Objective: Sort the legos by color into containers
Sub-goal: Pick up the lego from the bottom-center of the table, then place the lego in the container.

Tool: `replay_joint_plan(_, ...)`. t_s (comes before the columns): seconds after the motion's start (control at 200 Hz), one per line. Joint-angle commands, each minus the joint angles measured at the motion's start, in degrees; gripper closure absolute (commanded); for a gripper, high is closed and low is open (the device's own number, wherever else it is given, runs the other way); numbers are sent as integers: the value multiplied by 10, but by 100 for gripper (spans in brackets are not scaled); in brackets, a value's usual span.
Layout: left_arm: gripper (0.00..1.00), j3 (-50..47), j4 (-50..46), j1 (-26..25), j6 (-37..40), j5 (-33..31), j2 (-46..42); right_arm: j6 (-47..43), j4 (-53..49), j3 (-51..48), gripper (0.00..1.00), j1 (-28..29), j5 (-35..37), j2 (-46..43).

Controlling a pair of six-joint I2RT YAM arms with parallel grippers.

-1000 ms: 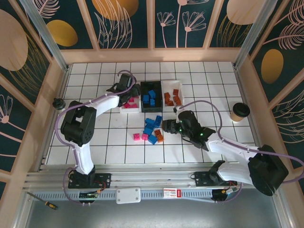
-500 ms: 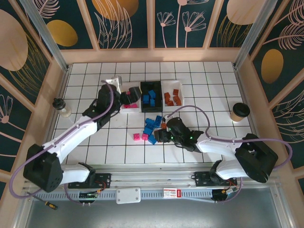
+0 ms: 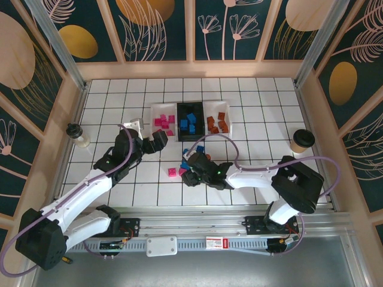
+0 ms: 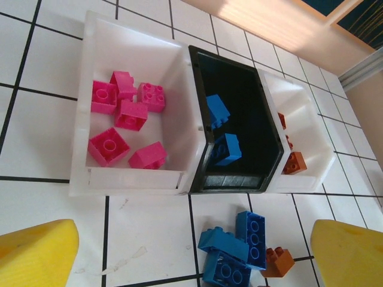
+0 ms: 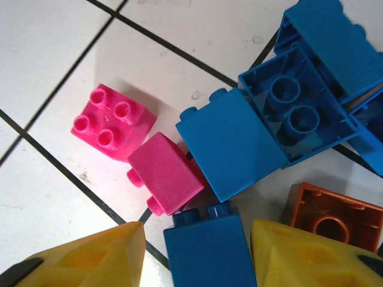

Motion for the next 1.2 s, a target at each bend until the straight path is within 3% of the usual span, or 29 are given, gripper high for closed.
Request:
replay_joint_plan(0.0, 1, -12, -20, 0, -4, -17, -7, -21, -41, 25, 52, 16, 12, 15)
replay_joint_plan(0.14, 1, -14, -20, 0, -3, -15, -7, -15, -42, 29, 53, 35, -30, 8)
replay_joint_plan(0.285, 1, -16, -21, 0, -1, -19, -6, 2, -72, 40, 49, 40, 43, 26)
replay_joint_plan(0.455, 1, -15, -23, 0, -1, -19, -4, 6, -81, 54, 44, 49, 52, 66)
replay_joint_plan(0.591, 1, -14, -27, 0, 0, -25, -8, 4, -67, 48, 57, 53, 49, 66)
replay_joint_plan(0.826, 1, -20, -35, 0, -1, -42, -16, -13, -44, 24, 82, 45, -5, -25)
replay_joint_plan(1.011, 1, -41, -32, 0, 0, -37, -26, -31, -45, 43, 85, -5, -41, -106)
replay_joint_plan(1.196, 1, -58, -27, 0, 4, -19, -29, -51, 0, 111, 85, -134, -54, -90)
